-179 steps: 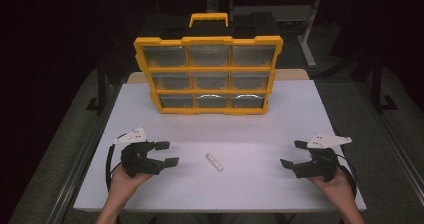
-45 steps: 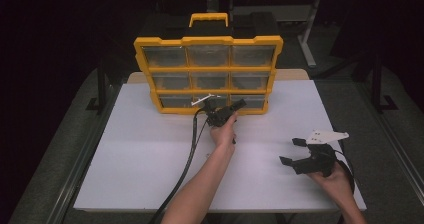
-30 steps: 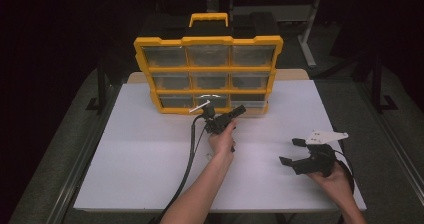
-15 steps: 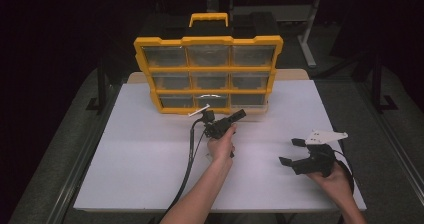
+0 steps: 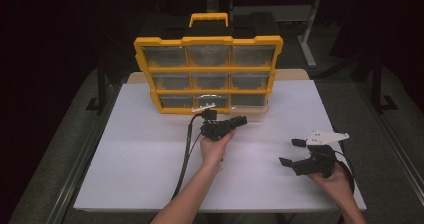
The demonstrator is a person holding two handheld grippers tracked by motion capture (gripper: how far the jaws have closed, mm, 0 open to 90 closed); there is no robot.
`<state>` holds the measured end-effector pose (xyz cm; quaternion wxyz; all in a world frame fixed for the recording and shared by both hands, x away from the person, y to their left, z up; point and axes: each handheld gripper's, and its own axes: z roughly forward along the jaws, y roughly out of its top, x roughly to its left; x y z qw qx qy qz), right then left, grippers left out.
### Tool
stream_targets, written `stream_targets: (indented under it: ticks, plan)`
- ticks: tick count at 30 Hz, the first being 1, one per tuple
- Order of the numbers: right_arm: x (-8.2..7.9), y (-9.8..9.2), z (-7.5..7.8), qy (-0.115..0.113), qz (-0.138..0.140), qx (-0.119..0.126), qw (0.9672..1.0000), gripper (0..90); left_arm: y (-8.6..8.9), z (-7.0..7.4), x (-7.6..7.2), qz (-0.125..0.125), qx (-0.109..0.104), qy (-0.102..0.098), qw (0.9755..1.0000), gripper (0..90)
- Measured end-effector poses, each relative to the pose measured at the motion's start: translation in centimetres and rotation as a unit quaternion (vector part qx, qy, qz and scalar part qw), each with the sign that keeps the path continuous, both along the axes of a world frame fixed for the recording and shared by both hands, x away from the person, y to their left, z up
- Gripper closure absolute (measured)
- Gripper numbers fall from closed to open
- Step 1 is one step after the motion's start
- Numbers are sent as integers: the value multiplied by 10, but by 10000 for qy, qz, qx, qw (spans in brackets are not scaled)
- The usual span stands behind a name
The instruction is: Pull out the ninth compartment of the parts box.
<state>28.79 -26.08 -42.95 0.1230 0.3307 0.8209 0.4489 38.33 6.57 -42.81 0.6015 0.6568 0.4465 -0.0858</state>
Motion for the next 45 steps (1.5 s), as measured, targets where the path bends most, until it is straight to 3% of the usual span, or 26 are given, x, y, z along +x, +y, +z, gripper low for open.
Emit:
stream_targets:
  ticks: [4, 5, 6, 9, 10, 11, 12, 13, 14, 15, 16, 18, 19, 21, 22, 24, 25, 27, 28, 31, 35, 36, 37, 38, 40, 45]
  plan:
    - [-1, 0, 0, -11, 23, -2, 10000, 141, 0, 12, 0, -395, 429, -432, 9974, 579]
    - [-1, 0, 0, -9, 36, -2, 10000, 141, -1, 18, 0, -557, 601, -584, 9949, 556]
    - [-2, 1, 0, 6, 55, -3, 10000, 141, -3, 25, 0, -737, 905, -817, 9898, 474]
    - [-2, 1, 0, 1, 80, -9, 10000, 141, -4, 32, 0, -911, 1087, -1028, 9845, 452]
    - [-2, 0, 0, 13, 75, 0, 10000, 141, -5, 39, 0, -1077, 1280, -1211, 9784, 416]
    - [-2, 0, 0, 15, 71, 9, 10000, 141, -5, 39, 0, -1077, 1280, -1211, 9784, 408]
    - [-2, 0, 0, 8, 76, 11, 10000, 141, -6, 45, 0, -1245, 1490, -1399, 9710, 398]
    - [-2, -1, 0, 0, 83, 10, 10000, 141, -6, 45, 0, -1245, 1490, -1399, 9710, 393]
    - [-2, -2, 0, 8, 75, 18, 10000, 142, -8, 51, 1, -1422, 1752, -1562, 9616, 389]
    - [-2, -2, 0, 15, 67, 24, 10000, 141, -9, 54, 1, -1495, 1875, -1656, 9566, 382]
    - [-2, -2, 0, 15, 67, 24, 10000, 141, -9, 54, 1, -1495, 1875, -1656, 9566, 379]
    - [-2, -2, 0, 14, 64, 32, 10000, 141, -11, 60, 2, -1699, 2097, -1794, 9460, 380]
    - [-2, -2, 0, 10, 82, 15, 10000, 141, -13, 65, 4, -1926, 2380, -1888, 9331, 389]
    - [-3, -2, -1, 26, 83, 14, 10000, 141, -16, 71, 5, -2089, 2580, -1970, 9225, 385]
    - [-3, -2, -1, 28, 88, 13, 10000, 141, -16, 74, 6, -2189, 2698, -2044, 9151, 380]
    - [-3, -2, -1, 28, 93, 17, 10000, 141, -18, 79, 8, -2277, 2782, -2139, 9083, 375]
    - [-3, -2, -1, 28, 93, 17, 10000, 141, -18, 79, 8, -2277, 2782, -2139, 9083, 374]
    - [-2, -3, -1, 26, 95, 31, 9999, 141, -20, 85, 13, -2336, 2875, -2276, 9005, 373]
    - [-2, -3, -1, 26, 101, 36, 9999, 141, -20, 85, 13, -2336, 2875, -2276, 9005, 373]
    - [-2, -3, -1, 31, 101, 43, 9999, 141, -21, 88, 21, -2460, 3035, -2291, 8916, 376]
    - [-2, -3, -1, 38, 119, 44, 9999, 141, -25, 94, 32, -2635, 3159, -2277, 8826, 416]
    - [-2, -3, -1, 43, 122, 44, 9999, 141, -25, 94, 32, -2635, 3159, -2277, 8826, 421]
    - [-2, -3, -1, 44, 124, 44, 9999, 142, -28, 95, 37, -2696, 3254, -2297, 8767, 427]
    - [-1, -2, -1, 52, 122, 43, 9999, 141, -29, 96, 39, -2728, 3309, -2298, 8736, 433]
    - [-1, -2, -1, 58, 124, 41, 9999, 141, -31, 96, 44, -2744, 3355, -2298, 8714, 440]
    - [-1, -3, -2, 47, 145, 48, 9999, 141, -34, 95, 54, -2745, 3375, -2311, 8702, 446]
